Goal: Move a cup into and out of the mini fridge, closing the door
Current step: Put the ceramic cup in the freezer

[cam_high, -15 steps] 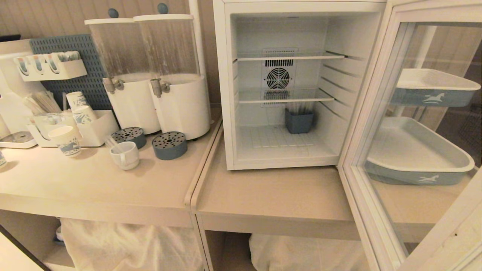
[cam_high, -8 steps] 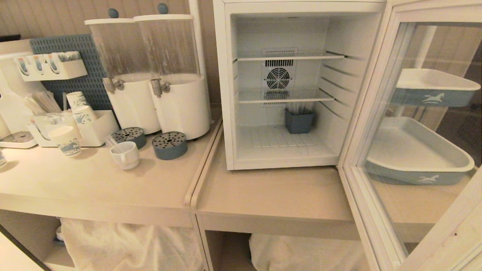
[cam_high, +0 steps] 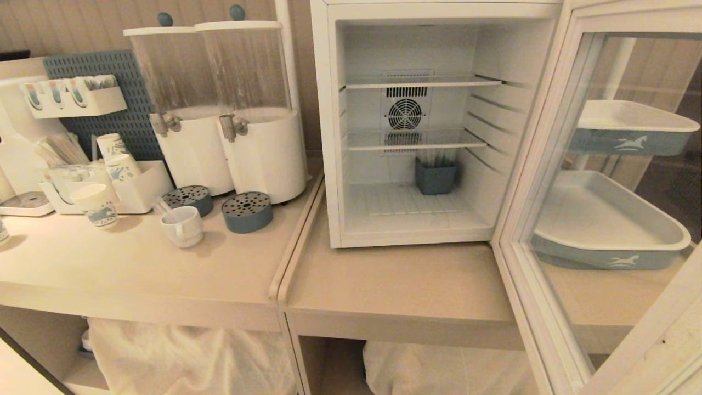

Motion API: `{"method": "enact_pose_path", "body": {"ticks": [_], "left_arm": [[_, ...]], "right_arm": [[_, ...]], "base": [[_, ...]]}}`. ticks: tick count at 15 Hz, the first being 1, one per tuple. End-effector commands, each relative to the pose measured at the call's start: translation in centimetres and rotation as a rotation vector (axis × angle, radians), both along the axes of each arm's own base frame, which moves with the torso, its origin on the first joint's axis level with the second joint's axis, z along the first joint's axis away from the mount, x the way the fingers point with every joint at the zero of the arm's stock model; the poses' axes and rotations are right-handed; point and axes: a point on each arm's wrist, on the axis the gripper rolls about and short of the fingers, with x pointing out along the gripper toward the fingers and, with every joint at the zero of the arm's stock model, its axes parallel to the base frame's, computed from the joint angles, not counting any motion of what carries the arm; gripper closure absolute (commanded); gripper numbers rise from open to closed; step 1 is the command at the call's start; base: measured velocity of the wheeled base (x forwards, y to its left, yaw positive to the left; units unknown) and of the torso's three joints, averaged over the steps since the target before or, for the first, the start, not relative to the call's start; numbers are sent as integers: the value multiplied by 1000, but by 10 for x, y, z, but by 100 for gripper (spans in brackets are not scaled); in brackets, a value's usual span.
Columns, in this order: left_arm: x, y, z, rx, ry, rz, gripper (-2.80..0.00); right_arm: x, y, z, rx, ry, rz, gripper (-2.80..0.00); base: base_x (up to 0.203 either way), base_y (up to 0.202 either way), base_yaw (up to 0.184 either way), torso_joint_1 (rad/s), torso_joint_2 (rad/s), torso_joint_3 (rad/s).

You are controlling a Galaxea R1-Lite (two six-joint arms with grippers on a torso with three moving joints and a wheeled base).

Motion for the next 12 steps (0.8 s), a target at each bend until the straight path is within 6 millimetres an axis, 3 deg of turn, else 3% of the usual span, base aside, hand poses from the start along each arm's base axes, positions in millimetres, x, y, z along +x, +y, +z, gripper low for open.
{"method": "enact_pose_path", "body": {"ticks": [1, 3, 5, 6, 7, 9, 10, 12], "left_arm": [[-12, -11, -2, -23, -29, 25, 0], [-27, -14, -19, -40, -59, -55, 0], [-27, -13, -24, -15, -85, -24, 0], [-21, -11, -35, 27, -106, 50, 0], [-8, -10, -51, 71, -103, 126, 0], [37, -7, -97, 177, -108, 249, 0], [55, -6, -118, 241, -172, 296, 0], [74, -4, -138, 369, -395, 401, 0]], "right_arm": [[0, 0, 0, 0, 0, 0, 0], [0, 0, 0, 0, 0, 1, 0], [0, 0, 0, 0, -1, -1, 0], [0, 0, 0, 0, 0, 1, 0], [0, 0, 0, 0, 0, 0, 0], [0, 0, 0, 0, 0, 1, 0], [0, 0, 0, 0, 0, 1, 0], [0, 0, 0, 0, 0, 1, 0]], "base": [[0, 0, 0, 0, 0, 0], [0, 0, 0, 0, 0, 0], [0, 0, 0, 0, 0, 0], [0, 0, 0, 0, 0, 0], [0, 0, 0, 0, 0, 0], [0, 0, 0, 0, 0, 0], [0, 0, 0, 0, 0, 0], [0, 0, 0, 0, 0, 0]]}}
